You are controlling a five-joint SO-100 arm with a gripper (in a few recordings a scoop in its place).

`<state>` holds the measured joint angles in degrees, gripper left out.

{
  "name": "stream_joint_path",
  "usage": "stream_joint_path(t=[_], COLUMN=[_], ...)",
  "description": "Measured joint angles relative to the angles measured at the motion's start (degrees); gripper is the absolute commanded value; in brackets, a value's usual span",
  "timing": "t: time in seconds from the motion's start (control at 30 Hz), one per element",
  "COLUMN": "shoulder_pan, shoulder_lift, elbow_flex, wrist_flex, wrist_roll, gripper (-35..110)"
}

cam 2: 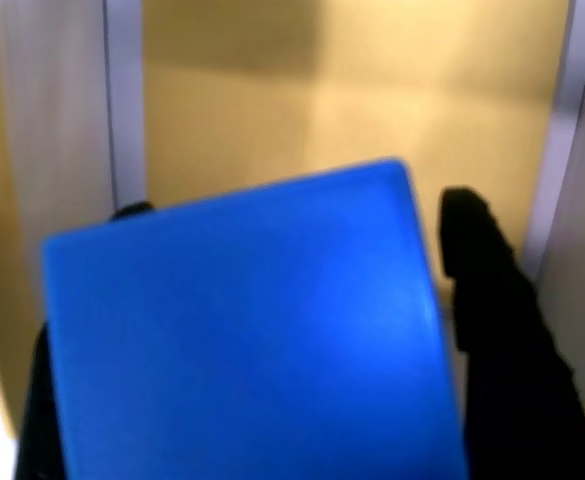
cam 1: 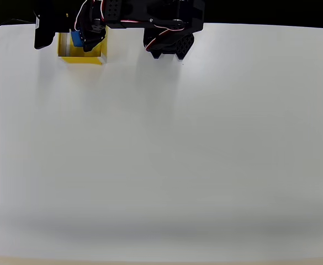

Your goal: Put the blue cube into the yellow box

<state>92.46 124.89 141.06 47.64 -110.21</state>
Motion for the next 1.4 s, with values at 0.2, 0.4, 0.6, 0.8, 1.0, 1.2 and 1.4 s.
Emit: stream_joint_path(t=[0.2,0.4,0.6,0.8,1.0,1.2,1.4], shoulder_pan=[1.05,2.37,2.37,2.72,2.64,2.64,0.70], shoulder_lift=[0.00,-0.88,-0.88,0.88,6.86,12.48,13.97], elbow_flex=[2.64,3.52,3.52,3.52,-1.41,-7.56,-11.69], wrist_flex=[-5.45,-9.05,-9.40,-5.80,11.43,22.85,26.19], wrist_roll=[-1.05,-0.79,-1.41,-3.87,-7.82,-12.04,-12.04], gripper=[33,47,49,47,46,46,46])
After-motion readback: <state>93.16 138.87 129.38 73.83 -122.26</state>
